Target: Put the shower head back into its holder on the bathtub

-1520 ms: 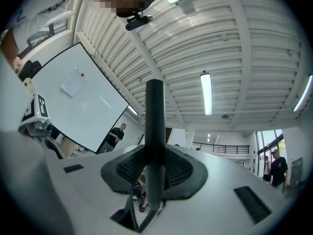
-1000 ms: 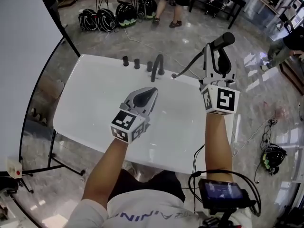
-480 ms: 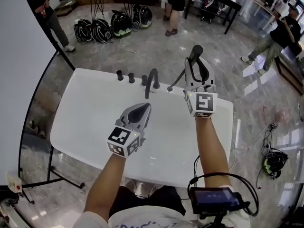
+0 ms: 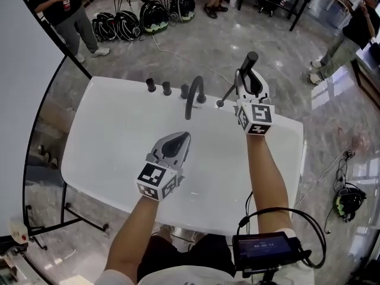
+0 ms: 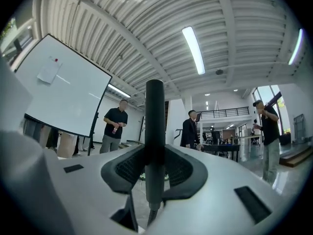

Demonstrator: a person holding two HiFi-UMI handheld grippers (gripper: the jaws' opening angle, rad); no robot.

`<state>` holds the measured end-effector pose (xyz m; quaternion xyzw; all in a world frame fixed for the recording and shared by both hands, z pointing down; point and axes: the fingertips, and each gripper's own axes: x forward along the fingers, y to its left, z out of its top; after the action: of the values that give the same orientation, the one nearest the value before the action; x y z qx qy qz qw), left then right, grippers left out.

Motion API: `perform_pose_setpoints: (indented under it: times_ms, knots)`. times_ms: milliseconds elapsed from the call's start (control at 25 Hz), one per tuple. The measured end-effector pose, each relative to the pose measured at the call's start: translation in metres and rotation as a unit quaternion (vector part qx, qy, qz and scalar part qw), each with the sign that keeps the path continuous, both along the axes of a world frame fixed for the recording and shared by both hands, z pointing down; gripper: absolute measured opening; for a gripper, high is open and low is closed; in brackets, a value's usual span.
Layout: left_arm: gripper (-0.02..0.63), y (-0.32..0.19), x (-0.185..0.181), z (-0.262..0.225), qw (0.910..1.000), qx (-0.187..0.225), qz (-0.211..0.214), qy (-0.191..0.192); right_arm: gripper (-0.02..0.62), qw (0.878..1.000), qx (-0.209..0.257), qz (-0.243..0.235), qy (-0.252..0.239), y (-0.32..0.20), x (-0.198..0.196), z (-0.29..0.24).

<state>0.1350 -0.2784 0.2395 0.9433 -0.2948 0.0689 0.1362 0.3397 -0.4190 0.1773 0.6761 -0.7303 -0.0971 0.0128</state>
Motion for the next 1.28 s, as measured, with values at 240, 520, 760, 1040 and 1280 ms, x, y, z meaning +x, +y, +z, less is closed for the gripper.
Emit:
perform_pose_setpoints:
  times_ms: [240,520,760,1040,1280]
  knots:
    - [0.018,-0.014,-0.005,0.04,0.9999,-0.01,-0.01,-0.002,0.124,0.998,-0.04,-0.013,-0.043,-0.033,0.011,0.072]
    - [0.018,-0.022,-0.016,0.095,0.9995,-0.022,-0.013,-0.019,0.124,0.996,-0.075,-0.005,-0.056,-0.062,0.028,0.154]
    - [0.018,-0.025,-0.029,0.137,0.999,-0.033,-0.018,-0.026,0.124,0.992,-0.104,-0.004,-0.073,-0.078,0.038,0.224]
    - [0.018,-0.025,-0.043,0.18,0.9976,-0.062,-0.028,-0.013,0.124,0.989,-0.137,-0.012,-0.06,-0.091,0.024,0.286]
    - [0.018,-0.021,-0.058,0.204,0.9967,-0.071,-0.036,-0.014,0.124,0.986,-0.159,-0.012,-0.058,-0.101,0.025,0.314]
